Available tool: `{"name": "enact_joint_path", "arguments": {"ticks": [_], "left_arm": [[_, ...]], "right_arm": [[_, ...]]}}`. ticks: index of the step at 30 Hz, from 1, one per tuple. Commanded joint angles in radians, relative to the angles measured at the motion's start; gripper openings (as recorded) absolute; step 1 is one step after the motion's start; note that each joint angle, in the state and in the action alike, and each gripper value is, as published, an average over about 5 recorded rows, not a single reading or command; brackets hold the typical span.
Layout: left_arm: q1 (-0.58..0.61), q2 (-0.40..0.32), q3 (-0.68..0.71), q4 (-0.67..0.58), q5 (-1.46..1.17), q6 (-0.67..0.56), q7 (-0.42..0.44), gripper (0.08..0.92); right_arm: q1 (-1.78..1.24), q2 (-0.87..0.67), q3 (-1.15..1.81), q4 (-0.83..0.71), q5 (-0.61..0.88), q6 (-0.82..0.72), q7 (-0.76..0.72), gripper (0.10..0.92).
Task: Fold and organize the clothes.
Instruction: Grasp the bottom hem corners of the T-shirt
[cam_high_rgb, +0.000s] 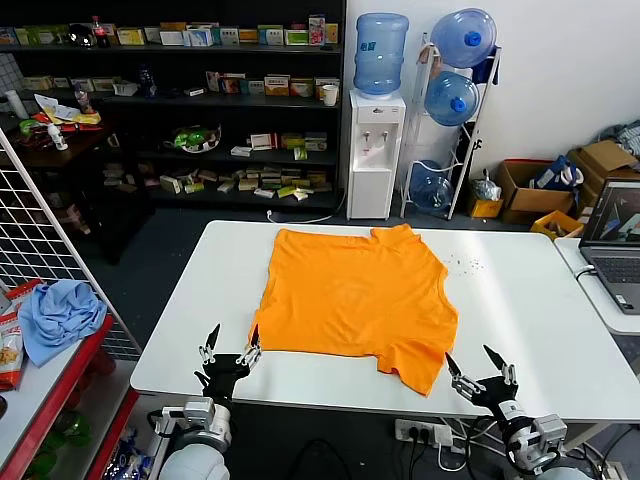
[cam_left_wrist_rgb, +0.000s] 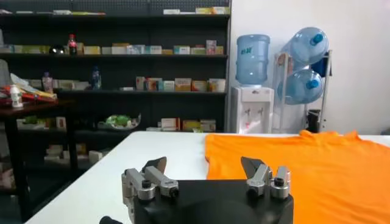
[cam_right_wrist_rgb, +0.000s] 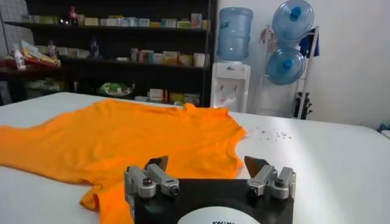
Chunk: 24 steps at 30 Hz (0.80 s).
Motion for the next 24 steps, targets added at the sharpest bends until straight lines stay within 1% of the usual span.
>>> {"name": "enact_joint_path", "arguments": {"ticks": [1, 6, 13, 24], "left_arm": [[-0.027, 0.025, 0.041, 0.029, 0.006, 0.113, 0.031, 0.823], [-0.056, 0.025, 0.056, 0.061, -0.003, 0.146, 0.021, 0.823], [-0.075, 0.029, 0.052, 0.085, -0.025, 0.171, -0.005, 0.823], [-0.083, 0.026, 0.038, 0.085, -0.114, 0.194, -0.028, 0.823]], "right_arm": [[0.016, -0.001, -0.003, -0.038, 0.023, -0.066, 0.021, 0.823], [0.056, -0.010, -0.027, -0.075, 0.078, -0.115, 0.019, 0.823], [0.137, -0.002, -0.106, -0.127, 0.106, -0.152, 0.001, 0.823], [0.219, 0.026, -0.179, -0.165, 0.138, -0.193, -0.008, 0.823]]}}
